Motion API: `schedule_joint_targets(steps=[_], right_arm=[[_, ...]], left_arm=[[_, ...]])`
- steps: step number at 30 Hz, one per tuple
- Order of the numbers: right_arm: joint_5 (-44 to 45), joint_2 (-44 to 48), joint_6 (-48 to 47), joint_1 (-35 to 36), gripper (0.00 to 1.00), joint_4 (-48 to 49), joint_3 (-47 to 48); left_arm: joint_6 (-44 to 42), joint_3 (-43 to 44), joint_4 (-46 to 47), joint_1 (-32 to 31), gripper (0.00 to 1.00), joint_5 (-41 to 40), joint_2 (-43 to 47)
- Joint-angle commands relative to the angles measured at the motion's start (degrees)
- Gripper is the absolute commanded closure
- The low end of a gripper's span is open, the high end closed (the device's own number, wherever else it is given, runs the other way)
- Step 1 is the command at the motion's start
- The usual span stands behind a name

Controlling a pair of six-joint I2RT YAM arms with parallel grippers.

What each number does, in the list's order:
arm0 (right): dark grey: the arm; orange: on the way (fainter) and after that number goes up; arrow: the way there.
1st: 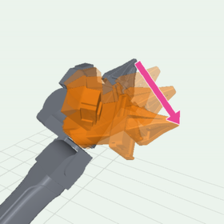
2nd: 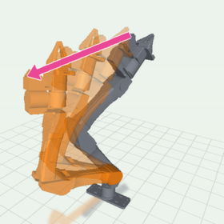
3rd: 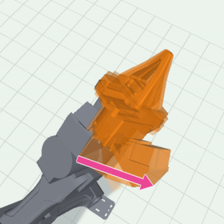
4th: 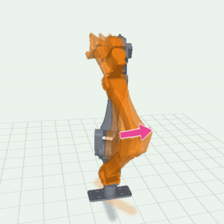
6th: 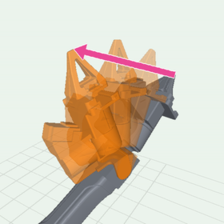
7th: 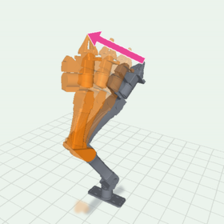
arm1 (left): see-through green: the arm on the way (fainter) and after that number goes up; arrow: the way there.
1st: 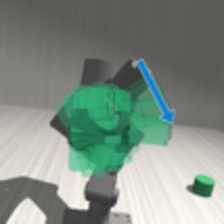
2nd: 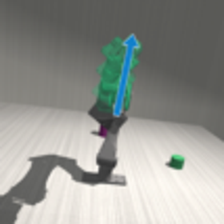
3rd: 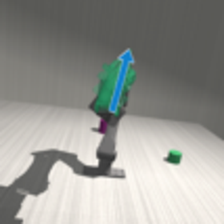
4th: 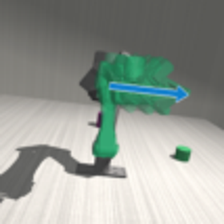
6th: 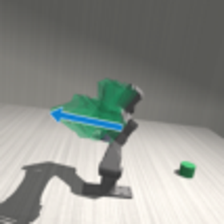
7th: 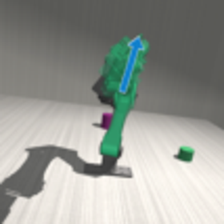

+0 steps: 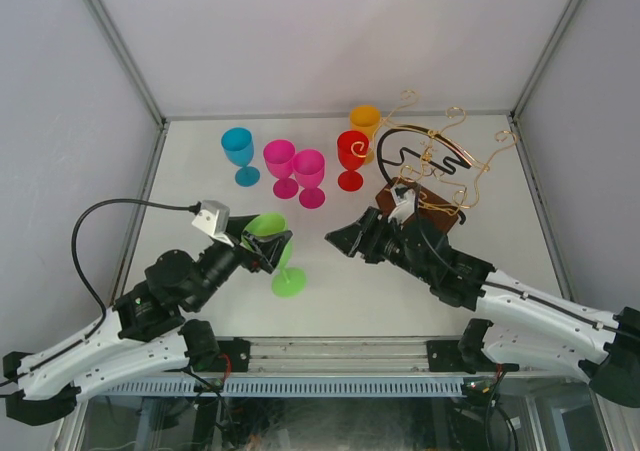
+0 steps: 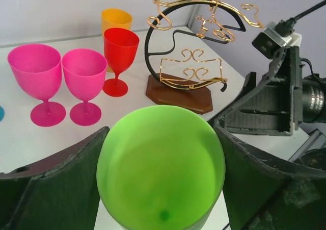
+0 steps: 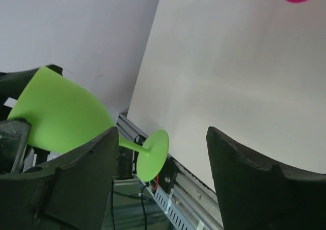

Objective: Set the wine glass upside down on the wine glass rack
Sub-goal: Turn the wine glass upside down at the wine rack.

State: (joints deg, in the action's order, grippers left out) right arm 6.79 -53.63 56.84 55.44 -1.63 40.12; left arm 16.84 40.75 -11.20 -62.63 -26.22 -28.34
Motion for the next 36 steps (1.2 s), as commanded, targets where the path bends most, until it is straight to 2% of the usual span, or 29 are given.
schedule_joint_targets(steps=[1, 6, 13, 21, 33, 36], right_arm=[[4.5, 2.6, 5.2, 3.7, 0.3, 2.5, -2.0], [12.3, 3.1, 15.3, 9.0, 0.33, 2.7, -3.8], [15.5, 0.9, 26.7, 12.4, 0.4, 10.7, -6.0], [12.6, -5.3, 29.9, 13.6, 0.44, 20.3, -6.0], [12.0, -8.6, 31.6, 14.2, 0.45, 21.1, -5.9], [11.7, -9.5, 31.0, 14.0, 0.49, 23.8, -5.9]], left_arm=[[-3.3, 1.5, 4.9, -0.3, 0.18, -2.2, -0.1], [-6.7, 1.7, 8.7, -0.3, 0.18, -3.3, -0.1], [-9.1, 2.7, 12.7, -0.3, 0.18, -2.7, -1.4], [-10.6, 4.8, 15.5, -0.2, 0.18, -1.3, -4.0], [-11.9, 7.5, 17.3, -0.2, 0.18, 0.3, -6.0], [-11.3, 7.6, 17.5, -0.3, 0.18, 1.0, -5.9]])
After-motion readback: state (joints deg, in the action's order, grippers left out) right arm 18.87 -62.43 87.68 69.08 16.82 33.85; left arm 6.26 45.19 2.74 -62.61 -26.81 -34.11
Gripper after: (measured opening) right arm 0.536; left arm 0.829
